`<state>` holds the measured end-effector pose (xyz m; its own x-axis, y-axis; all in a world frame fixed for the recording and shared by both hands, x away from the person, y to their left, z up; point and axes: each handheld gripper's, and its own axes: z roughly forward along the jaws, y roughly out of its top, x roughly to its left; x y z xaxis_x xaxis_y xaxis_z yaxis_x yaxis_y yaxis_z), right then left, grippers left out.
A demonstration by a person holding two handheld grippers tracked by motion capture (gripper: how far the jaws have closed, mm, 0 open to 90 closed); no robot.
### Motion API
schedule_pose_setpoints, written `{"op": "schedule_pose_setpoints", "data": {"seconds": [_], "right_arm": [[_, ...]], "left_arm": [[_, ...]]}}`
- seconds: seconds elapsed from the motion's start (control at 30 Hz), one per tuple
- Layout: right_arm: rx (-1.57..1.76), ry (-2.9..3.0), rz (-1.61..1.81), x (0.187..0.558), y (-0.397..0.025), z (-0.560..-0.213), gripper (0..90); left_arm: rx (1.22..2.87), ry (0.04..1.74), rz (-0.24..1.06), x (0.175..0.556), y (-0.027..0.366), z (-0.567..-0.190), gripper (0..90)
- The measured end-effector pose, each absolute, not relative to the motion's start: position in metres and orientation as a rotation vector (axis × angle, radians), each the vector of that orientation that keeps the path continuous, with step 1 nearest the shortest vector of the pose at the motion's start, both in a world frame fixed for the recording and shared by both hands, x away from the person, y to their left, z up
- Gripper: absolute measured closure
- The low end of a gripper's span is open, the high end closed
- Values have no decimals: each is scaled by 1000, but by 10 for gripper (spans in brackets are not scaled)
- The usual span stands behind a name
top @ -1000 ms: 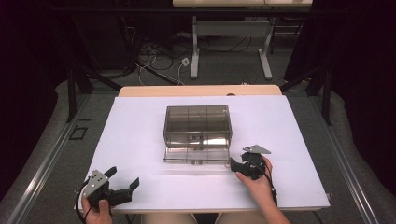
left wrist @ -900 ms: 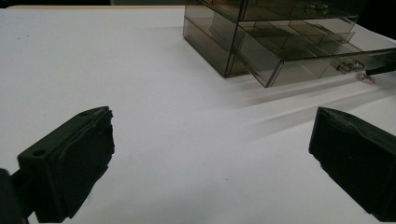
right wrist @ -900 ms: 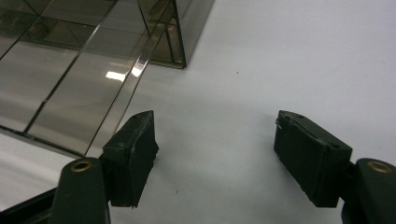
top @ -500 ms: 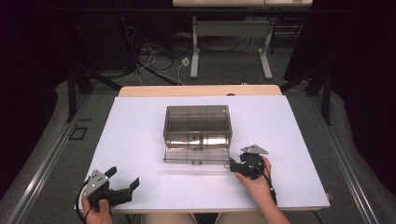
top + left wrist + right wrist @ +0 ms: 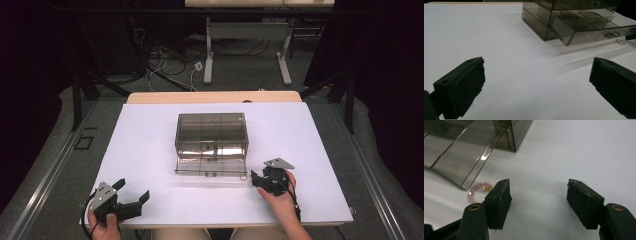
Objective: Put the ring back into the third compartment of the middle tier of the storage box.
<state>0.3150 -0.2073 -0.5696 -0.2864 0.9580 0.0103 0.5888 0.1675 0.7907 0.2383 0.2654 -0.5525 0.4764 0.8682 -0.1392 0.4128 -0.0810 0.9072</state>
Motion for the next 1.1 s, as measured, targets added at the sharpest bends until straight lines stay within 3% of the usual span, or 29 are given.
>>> {"op": "schedule_pose_setpoints", "data": {"seconds": [0.17,0.4,1.1], "right_arm": [[1283,2055,1040,301,-206,-563,492],[1181,2149,1080,296,-193,-562,593],[1183,2216,1125,307,-174,-569,608]], "left_arm": [[1693,1106,551,239,264,-553,4],[1694,1106,550,239,264,-553,4],[1697,1109,544,240,264,-553,4]]}}
